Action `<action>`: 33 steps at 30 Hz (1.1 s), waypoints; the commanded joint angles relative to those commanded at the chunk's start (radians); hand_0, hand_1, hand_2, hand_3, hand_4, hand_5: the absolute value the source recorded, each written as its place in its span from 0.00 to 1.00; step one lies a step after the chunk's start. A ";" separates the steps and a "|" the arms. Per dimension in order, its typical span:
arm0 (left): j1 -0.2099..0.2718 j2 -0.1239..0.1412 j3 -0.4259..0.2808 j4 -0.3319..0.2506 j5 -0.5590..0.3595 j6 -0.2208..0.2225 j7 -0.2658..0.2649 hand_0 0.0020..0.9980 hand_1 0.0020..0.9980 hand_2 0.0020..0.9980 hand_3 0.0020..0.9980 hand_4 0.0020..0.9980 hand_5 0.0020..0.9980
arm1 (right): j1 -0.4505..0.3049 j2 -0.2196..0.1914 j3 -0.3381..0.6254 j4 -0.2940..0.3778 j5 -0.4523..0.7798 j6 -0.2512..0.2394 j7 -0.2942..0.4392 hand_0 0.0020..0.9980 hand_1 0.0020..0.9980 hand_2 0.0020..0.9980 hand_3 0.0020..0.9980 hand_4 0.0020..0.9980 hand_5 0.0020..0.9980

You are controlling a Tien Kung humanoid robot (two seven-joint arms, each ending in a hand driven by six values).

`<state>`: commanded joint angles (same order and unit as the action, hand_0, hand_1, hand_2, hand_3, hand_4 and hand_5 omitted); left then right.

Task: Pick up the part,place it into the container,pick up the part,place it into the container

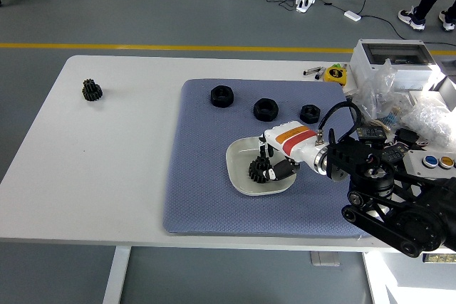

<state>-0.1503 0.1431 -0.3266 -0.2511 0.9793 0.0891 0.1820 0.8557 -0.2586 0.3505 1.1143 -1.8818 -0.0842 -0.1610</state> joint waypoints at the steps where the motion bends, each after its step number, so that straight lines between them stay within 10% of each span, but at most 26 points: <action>1: 0.000 0.000 0.000 0.000 0.000 0.000 0.000 0.67 0.64 0.64 0.59 0.64 0.59 | 0.000 -0.001 0.002 -0.001 -0.001 -0.001 0.000 0.08 0.26 0.53 0.58 0.84 0.32; 33: 0.000 0.003 -0.005 0.003 0.008 0.002 -0.001 0.67 0.63 0.64 0.59 0.64 0.59 | -0.010 -0.039 0.061 0.126 -0.005 -0.010 0.001 0.13 0.30 0.56 0.64 0.92 0.36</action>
<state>-0.1500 0.1464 -0.3321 -0.2479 0.9876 0.0911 0.1809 0.8454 -0.2974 0.4119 1.2400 -1.8865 -0.0939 -0.1599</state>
